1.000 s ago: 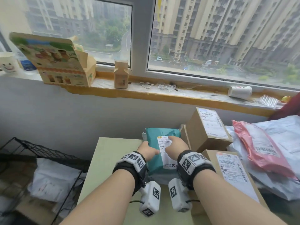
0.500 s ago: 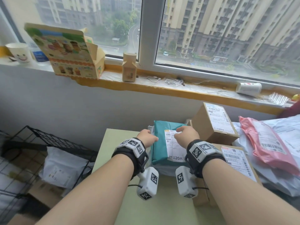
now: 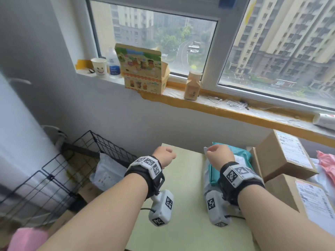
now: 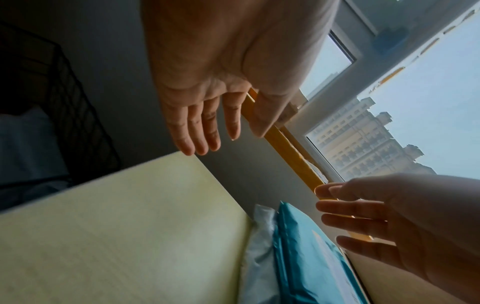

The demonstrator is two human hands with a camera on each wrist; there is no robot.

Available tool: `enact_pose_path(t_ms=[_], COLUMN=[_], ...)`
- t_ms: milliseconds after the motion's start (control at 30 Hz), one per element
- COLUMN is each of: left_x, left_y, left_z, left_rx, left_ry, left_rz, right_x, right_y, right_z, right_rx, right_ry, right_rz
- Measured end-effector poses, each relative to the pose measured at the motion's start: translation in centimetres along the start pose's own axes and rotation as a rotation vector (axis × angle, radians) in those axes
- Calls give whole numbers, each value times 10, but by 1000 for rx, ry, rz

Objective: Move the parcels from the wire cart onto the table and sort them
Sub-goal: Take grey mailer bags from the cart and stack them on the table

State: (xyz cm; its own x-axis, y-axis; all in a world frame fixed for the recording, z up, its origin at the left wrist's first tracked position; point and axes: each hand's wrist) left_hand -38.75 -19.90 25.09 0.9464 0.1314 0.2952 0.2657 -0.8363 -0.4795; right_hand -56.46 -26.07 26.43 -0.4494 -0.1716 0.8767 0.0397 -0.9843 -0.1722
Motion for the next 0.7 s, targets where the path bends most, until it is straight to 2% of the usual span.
enact_pose_path(t_ms=[433,700], left_x=[162,241], left_y=[-55,-86], left_z=[111,180], left_rx=[91,146], left_ry=[-136,-204], left_rz=[-190,-325], right_x=[-99,-161], right_y=[-66,-108], right_z=[141,204], right_rx=[241,274], right_ry=[-45,-43], right_rz=[163,259])
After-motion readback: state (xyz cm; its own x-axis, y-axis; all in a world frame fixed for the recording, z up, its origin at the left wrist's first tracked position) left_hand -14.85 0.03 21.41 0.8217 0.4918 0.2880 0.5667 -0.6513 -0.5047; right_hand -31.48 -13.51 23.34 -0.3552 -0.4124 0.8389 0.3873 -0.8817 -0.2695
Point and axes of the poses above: each hand's wrist, its own y-axis towards the middle knuckle, its own x-axis out of the back of the hand, z = x × y, and after that the axes turned 6 degrees about -y, right-handed
